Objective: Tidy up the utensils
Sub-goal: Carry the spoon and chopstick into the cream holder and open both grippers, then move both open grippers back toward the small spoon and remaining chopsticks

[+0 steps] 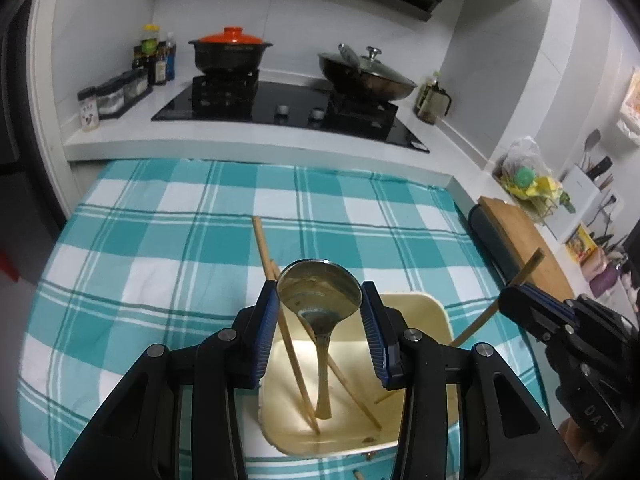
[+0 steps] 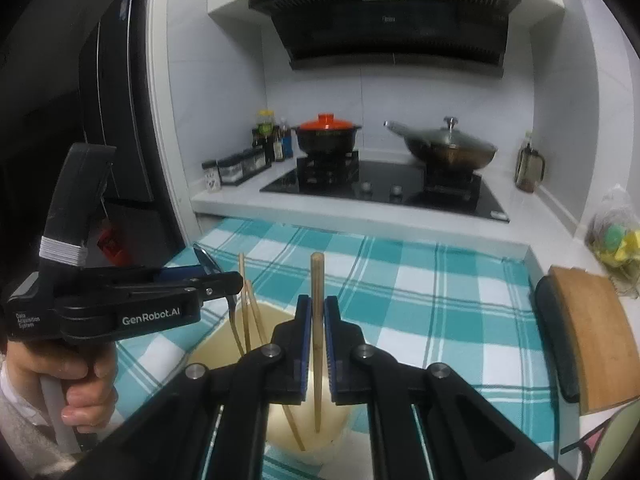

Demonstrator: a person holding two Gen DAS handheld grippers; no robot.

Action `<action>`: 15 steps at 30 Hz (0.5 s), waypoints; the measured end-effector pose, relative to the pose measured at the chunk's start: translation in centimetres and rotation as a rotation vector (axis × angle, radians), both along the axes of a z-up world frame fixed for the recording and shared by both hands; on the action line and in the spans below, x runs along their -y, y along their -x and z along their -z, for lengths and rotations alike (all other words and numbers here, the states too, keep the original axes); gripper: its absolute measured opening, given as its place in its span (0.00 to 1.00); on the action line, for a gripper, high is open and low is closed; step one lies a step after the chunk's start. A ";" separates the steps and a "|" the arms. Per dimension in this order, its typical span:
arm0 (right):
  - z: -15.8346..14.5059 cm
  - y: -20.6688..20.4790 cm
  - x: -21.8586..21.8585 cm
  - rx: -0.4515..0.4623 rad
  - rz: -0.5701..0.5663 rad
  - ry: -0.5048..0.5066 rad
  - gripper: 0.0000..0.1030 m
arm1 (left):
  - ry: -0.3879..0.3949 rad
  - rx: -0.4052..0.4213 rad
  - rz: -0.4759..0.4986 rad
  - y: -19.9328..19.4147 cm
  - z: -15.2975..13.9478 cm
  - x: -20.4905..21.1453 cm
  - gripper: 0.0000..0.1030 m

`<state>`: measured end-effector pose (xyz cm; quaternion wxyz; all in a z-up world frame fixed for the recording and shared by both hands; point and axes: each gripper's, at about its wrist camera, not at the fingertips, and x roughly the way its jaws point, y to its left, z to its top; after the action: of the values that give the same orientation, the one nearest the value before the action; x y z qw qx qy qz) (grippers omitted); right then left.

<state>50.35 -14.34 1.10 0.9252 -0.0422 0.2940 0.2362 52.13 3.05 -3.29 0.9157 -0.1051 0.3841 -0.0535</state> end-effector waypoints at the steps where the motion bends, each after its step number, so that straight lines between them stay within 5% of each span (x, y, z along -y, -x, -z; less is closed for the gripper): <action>1: 0.4 -0.7 -0.2 -0.026 0.001 0.004 0.06 | -0.007 -0.019 -0.002 -0.5 0.3 0.1 0.40; 4: 1.7 -2.9 -0.8 -0.103 0.005 0.011 0.08 | -0.006 -0.051 -0.009 -1.2 0.4 0.0 0.48; 7: 1.2 -3.3 -0.4 -0.102 0.034 -0.036 0.47 | -0.010 -0.003 -0.014 0.4 -1.2 -0.9 0.67; 8: 0.6 -2.7 0.1 -0.078 0.047 -0.066 0.50 | -0.023 0.016 -0.013 1.2 -1.8 -1.3 0.72; 15: -2.2 3.9 3.4 0.023 0.067 -0.050 0.51 | -0.162 0.045 0.058 10.5 -3.5 -3.9 0.89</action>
<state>46.44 -17.75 3.33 0.9367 -0.0121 0.2785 0.2118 41.65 6.96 0.26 0.9278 -0.0181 0.3692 -0.0511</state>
